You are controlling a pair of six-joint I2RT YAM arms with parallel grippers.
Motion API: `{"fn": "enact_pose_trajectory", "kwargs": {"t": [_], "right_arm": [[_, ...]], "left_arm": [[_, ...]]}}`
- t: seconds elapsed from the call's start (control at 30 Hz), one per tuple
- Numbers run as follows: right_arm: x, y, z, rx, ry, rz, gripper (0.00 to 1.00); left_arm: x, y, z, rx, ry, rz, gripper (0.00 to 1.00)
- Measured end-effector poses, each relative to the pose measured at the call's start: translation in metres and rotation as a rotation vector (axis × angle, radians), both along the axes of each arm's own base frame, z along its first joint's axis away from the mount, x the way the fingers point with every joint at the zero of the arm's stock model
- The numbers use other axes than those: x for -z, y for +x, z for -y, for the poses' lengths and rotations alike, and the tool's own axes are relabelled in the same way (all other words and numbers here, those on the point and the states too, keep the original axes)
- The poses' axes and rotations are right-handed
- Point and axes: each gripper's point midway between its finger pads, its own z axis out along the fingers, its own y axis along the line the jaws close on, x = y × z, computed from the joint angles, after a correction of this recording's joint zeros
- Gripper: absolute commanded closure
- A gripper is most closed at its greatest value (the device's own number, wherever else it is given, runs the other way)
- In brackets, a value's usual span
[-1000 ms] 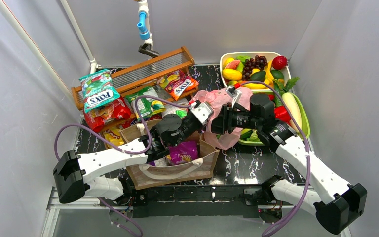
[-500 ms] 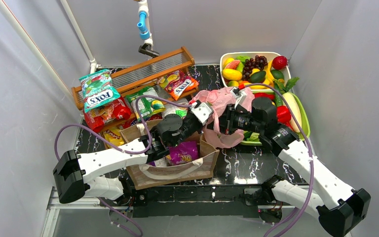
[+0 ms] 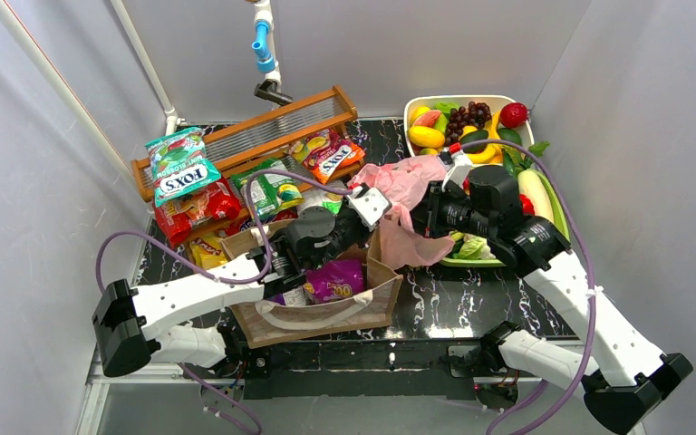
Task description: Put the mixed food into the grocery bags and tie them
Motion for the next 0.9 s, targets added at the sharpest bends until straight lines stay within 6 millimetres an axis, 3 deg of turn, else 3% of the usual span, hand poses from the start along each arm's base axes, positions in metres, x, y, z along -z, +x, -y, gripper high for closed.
{"fn": "enact_pose_trajectory", "kwargs": {"t": [0.3,0.7,0.9], "right_arm": [[-0.003,0.012,0.016,0.102,-0.074,0.004,0.99],[-0.019,0.042,0.020,0.281,-0.059,-0.026,0.99],[-0.021,0.055,0.032,0.395,-0.080,-0.021,0.99]], "left_arm": [[-0.013,-0.014,-0.004,0.049,-0.030,-0.040,1.00],[0.001,-0.042,-0.011,0.141,0.054,-0.189,1.00],[-0.008,-0.050,-0.026,0.117,0.045,-0.237,1.00]]}}
